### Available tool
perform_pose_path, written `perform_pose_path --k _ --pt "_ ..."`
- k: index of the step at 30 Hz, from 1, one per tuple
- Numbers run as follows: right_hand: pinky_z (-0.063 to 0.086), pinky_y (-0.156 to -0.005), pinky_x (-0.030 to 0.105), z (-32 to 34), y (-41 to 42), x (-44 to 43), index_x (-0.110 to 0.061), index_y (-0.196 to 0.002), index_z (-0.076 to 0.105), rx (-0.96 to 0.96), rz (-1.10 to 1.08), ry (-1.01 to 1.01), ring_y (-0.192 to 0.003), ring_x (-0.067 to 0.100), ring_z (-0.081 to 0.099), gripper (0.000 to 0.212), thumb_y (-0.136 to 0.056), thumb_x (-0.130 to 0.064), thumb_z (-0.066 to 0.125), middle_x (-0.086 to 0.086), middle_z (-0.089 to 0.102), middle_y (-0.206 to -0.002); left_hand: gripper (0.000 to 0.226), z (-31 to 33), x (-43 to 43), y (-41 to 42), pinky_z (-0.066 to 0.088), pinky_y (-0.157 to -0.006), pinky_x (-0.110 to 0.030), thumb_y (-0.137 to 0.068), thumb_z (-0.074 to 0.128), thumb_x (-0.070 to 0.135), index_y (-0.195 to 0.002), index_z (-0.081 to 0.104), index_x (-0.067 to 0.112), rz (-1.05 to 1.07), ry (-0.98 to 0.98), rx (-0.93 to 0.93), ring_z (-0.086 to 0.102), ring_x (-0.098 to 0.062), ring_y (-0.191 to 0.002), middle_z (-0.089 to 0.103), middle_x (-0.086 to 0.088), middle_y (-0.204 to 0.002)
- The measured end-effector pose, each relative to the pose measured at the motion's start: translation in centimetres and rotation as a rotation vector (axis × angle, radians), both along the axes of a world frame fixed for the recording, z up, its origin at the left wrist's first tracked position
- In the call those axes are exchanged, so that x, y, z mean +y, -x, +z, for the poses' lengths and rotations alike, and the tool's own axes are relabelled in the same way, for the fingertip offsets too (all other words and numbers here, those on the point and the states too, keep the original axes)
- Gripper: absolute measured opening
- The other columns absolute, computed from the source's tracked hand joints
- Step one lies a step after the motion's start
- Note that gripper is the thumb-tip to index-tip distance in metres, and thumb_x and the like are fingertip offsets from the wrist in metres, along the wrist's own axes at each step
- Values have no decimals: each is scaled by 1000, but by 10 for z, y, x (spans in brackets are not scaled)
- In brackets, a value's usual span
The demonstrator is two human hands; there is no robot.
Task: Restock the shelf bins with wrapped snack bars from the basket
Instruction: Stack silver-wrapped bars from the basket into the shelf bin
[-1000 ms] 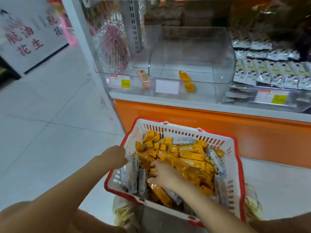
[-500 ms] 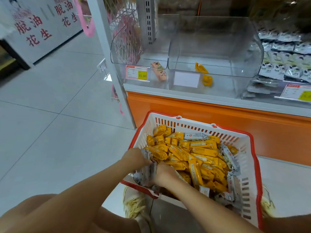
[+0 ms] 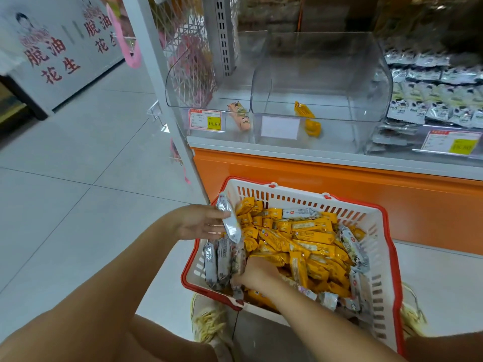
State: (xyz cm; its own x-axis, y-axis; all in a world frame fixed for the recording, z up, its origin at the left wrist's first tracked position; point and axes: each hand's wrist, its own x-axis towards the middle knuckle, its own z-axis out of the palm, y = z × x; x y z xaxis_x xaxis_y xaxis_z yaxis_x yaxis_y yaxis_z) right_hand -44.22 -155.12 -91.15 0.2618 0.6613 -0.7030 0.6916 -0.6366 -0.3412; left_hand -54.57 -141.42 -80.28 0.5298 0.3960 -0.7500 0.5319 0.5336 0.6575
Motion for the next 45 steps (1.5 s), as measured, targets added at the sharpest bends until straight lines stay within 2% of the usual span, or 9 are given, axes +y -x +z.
perform_pose_path --k 5,13,15,19,29,33,40,43,45 --pt "43 -58 28 -11 13 3 -17 -72 50 -166 -41 -58 -92 21 66 27 -87 -29 69 1 63 -90 76 7 10 13 59 -70 -36 -48 94 26 -115 63 9 199 162 -321 69 -28 -94 66 -17 -109" --pt "41 -51 19 15 -24 -3 -12 -75 60 417 -440 -193 -59 11 55 30 -87 -38 69 4 60 -73 38 11 10 12 59 -76 -41 -89 48 21 -124 57 9 340 174 -396 66 -27 -98 63 -15 -113" --pt "49 -70 28 30 -38 -7 -1 -96 67 469 -483 -366 -77 20 63 42 -91 -42 62 16 67 -93 37 11 6 6 55 -83 -44 -86 50 20 -120 60 8 317 185 -384 63 -27 -101 63 -16 -116" --pt "42 -92 25 71 -59 -15 -15 -131 57 487 -543 -679 -117 14 54 46 -94 -43 54 -4 58 -128 37 15 -8 -14 55 -84 -42 -88 47 21 -118 61 6 216 192 -375 68 -26 -95 67 -15 -112" --pt "47 -80 19 128 -87 -27 -36 -124 52 569 -608 -974 -96 -1 63 31 -94 -36 57 -11 68 -104 35 40 -24 -61 55 -75 -36 -84 56 27 -116 61 12 147 133 -447 60 -24 -90 62 -11 -105" --pt "48 -77 14 136 -94 -31 -45 -119 50 411 -599 -1040 -93 -6 61 27 -94 -37 57 -15 67 -101 38 54 -35 -84 58 -61 -30 -83 53 25 -117 59 11 108 106 -515 67 -22 -77 66 -12 -98" --pt "33 -76 -4 160 -114 -47 -30 -146 35 -20 -604 -1197 -104 -5 47 55 -95 -37 52 -10 48 -126 46 79 -50 -135 57 -75 -33 -88 53 26 -129 55 6 16 -13 -599 61 -24 -99 60 -13 -126" --pt "38 -80 3 171 -123 -53 -30 -153 16 -58 -604 -1160 -112 -2 40 90 -78 -69 47 -12 37 -131 41 95 -61 -159 54 -86 -40 -94 48 23 -129 56 4 -23 -144 -595 60 -33 -107 60 -18 -127" --pt "41 -89 17 176 -132 -58 -25 -154 11 -147 -596 -1170 -121 9 42 100 -76 -66 56 -6 36 -133 39 102 -67 -172 44 -98 -51 -95 49 23 -129 56 5 -59 -220 -570 57 -38 -113 59 -20 -127"
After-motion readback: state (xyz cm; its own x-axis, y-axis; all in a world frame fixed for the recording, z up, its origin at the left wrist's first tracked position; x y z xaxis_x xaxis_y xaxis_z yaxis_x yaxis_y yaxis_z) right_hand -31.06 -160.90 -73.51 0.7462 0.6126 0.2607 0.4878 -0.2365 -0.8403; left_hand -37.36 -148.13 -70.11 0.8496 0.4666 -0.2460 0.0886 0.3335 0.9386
